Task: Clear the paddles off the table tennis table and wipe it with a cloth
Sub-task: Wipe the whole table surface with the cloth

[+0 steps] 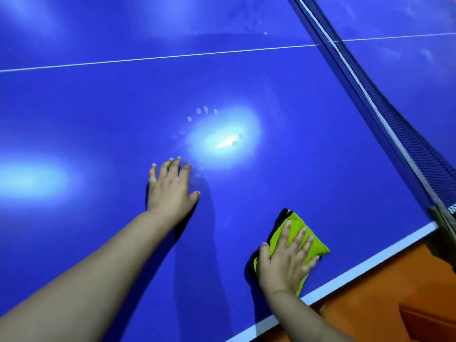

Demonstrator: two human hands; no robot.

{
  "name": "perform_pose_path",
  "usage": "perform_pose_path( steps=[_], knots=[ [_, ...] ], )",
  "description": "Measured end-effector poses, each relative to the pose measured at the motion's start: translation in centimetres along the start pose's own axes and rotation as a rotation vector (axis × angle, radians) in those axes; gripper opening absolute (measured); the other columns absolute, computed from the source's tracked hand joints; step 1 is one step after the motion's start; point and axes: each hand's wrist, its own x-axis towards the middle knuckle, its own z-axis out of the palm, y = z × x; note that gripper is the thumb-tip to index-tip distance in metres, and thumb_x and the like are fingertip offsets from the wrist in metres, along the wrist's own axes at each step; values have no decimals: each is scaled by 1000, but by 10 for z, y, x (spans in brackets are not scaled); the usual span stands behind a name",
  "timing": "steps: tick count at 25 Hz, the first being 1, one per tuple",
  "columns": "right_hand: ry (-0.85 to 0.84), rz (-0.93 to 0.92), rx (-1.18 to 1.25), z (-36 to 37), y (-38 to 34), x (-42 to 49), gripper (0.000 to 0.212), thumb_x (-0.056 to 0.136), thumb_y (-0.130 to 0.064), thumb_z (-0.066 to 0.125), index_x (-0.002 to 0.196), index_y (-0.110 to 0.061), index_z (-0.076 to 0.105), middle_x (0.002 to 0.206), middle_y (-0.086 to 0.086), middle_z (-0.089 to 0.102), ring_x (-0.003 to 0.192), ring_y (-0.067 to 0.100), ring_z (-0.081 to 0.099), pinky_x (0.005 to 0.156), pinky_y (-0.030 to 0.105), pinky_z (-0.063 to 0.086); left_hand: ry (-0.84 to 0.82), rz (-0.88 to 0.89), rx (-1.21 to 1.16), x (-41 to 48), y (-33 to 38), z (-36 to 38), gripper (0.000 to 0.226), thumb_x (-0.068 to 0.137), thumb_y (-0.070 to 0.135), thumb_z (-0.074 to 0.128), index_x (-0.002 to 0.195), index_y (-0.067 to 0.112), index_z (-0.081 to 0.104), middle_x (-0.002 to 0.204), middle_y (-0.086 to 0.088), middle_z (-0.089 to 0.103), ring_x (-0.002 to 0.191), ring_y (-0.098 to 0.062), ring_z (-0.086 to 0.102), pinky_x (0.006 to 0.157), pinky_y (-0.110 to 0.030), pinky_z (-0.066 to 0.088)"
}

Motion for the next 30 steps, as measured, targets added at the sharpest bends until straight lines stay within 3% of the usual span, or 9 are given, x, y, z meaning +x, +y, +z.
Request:
perform_pose_path(
  steps=[2, 4, 11, 19, 21, 25, 30],
  knots=[
    [-60, 96, 12, -5, -32, 12, 80, 89, -49, 43, 154, -18, 6, 159, 21, 2, 146, 38, -3, 112, 64, 5, 1, -41, -14, 10, -12, -2, 75, 81, 48, 59, 143, 18, 30, 154, -7, 20, 141, -24, 13, 114, -46, 2],
    [-25, 93, 28, -10, -63, 36, 82, 92, -51, 40, 153, -19, -4, 159, 19, -7, 145, 36, -12, 113, 62, -1, -6, -82, -29, 25, -24, -4, 80, 79, 52, 60, 145, 19, 27, 154, -7, 18, 142, -24, 11, 114, -47, 2],
    [34, -27, 95, -39, -192, 149, 81, 91, -50, 39, 153, -17, 1, 159, 19, -6, 145, 37, -13, 111, 64, -7, -99, -116, -109, 79, -54, -7, 103, 65, 55, 65, 149, 26, 12, 157, -4, 1, 143, -20, -7, 114, -42, -11],
    [68, -200, 72, -73, -328, 283, 77, 90, -47, 35, 154, -18, 5, 160, 17, -3, 146, 37, -10, 111, 64, -7, -170, -119, -199, 91, -63, 2, 109, 52, 67, 42, 147, 37, -4, 155, 4, -12, 138, -9, -24, 107, -31, -26],
    [77, -337, 29, -80, -357, 310, 75, 88, -44, 35, 154, -21, 7, 161, 13, -1, 147, 33, -8, 112, 62, -6, -177, -122, -201, 93, -65, 5, 109, 51, 69, 38, 146, 38, -7, 155, 5, -14, 136, -8, -28, 107, -32, -27],
    [92, -798, -116, -90, -390, 350, 71, 87, -38, 37, 153, -30, 12, 161, 6, 2, 148, 26, -4, 115, 56, -4, -203, -116, -203, 96, -70, 9, 109, 57, 65, 49, 144, 41, -13, 152, 7, -20, 132, -5, -34, 105, -31, -29],
    [54, -1231, -260, -93, -379, 351, 79, 74, -41, 27, 151, -38, 14, 162, 1, 3, 148, 20, 0, 116, 51, -1, -225, -125, -209, 99, -71, 9, 109, 58, 63, 51, 145, 40, -9, 151, 10, -21, 135, -7, -29, 107, -33, -26]
  ],
)
